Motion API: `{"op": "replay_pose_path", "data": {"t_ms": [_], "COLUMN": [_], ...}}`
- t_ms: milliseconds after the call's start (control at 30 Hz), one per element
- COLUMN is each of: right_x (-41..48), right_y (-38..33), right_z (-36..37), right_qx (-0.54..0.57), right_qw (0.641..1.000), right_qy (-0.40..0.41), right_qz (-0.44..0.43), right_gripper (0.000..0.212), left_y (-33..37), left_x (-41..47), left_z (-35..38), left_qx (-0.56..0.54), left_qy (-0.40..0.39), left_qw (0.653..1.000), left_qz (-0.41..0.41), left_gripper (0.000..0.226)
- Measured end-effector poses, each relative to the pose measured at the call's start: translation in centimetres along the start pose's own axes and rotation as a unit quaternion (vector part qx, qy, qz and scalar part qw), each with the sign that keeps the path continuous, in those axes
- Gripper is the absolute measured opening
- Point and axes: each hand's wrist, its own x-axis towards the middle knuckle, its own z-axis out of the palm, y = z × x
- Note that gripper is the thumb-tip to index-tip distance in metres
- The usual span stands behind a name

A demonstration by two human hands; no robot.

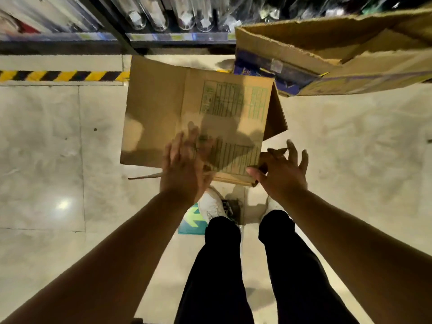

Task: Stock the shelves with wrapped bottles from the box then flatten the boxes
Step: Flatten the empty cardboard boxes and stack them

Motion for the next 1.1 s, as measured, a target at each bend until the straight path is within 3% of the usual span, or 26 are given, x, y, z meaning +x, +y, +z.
{"op": "replay_pose_path", "data": {"t_ms": [133,267,400,500,567,633,700,800,900,1033,1100], "right_x": [-0.5,-1.1,-0.9,0.4,1.9,3.4,5.0,6.9,8.0,8.4,8.6], "right_y": [1.6,4.1,6.4,6.2,5.8,5.5,4.9,4.3,4.2,4.1,4.1], "right_z": [0.3,0.4,2.5,3.2,2.7,2.2,2.2,2.7,3.5,5.1,5.2], "right_qx": [-0.057,-0.058,0.145,0.248,0.374,0.472,0.474,0.494,0.582,0.635,0.65], "right_qw": [0.998,0.995,0.963,0.946,0.903,0.841,0.823,0.817,0.751,0.697,0.687], "right_qy": [-0.039,-0.042,-0.172,-0.144,-0.128,-0.185,-0.263,-0.252,-0.265,-0.319,-0.315], "right_qz": [0.015,0.069,0.151,0.154,0.171,0.189,0.172,0.157,0.165,0.098,0.081], "right_gripper": [0.075,0.073,0.063,0.041,0.031,0.046,0.066,0.088,0.126,0.125,0.123], "left_y": [2.4,2.9,2.6,3.4,4.5,5.5,6.2,6.6,6.5,6.3,6.1], "left_x": [3.1,4.3,5.7,6.2,6.2,6.1,6.0,5.8,5.9,6.0,6.0], "left_z": [1.8,2.9,2.1,1.6,1.7,2.4,3.3,4.3,4.9,5.0,5.2], "left_qx": [0.026,0.075,0.093,0.06,0.031,0.019,0.024,0.017,0.007,-0.007,-0.017], "left_qy": [-0.162,-0.147,-0.154,-0.162,-0.158,-0.144,-0.123,-0.098,-0.088,-0.074,-0.062], "left_qw": [0.984,0.985,0.983,0.984,0.987,0.989,0.991,0.994,0.994,0.995,0.997], "left_qz": [0.069,0.042,0.042,0.031,0.005,-0.028,-0.045,-0.055,-0.061,-0.062,-0.05], "left_gripper": [0.122,0.133,0.132,0.128,0.127,0.128,0.126,0.124,0.126,0.13,0.13]}}
